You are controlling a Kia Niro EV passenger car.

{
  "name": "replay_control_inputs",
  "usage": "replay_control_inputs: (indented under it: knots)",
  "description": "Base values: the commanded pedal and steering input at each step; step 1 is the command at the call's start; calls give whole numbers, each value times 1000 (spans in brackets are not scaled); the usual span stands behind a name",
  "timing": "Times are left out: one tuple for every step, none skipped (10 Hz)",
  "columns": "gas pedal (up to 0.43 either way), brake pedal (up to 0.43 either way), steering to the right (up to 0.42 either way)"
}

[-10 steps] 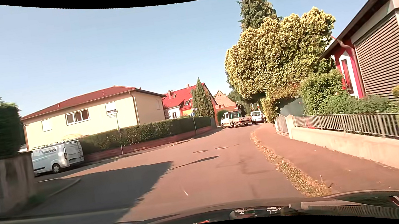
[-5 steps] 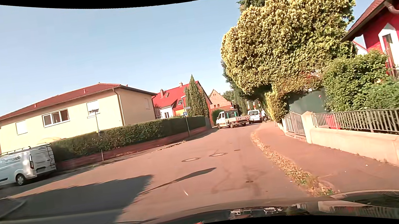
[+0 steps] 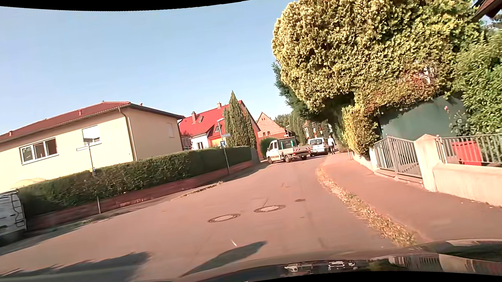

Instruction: Follow the waypoints while adhering to traffic rules and regulations

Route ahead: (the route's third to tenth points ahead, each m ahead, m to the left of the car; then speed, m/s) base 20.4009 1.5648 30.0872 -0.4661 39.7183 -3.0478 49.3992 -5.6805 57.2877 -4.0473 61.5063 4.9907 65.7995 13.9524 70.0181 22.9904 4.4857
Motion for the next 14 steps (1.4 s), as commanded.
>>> replay_control_inputs:
  knots:
    - [0,165,42]
    - [0,152,42]
    - [0,140,41]
    - [0,134,41]
    - [0,134,41]
    - [0,134,37]
    - [0,134,38]
    - [0,140,40]
    - [0,146,40]
    - [0,152,40]
    - [0,152,40]
    - [0,152,41]
    - [0,152,41]
    - [0,152,41]
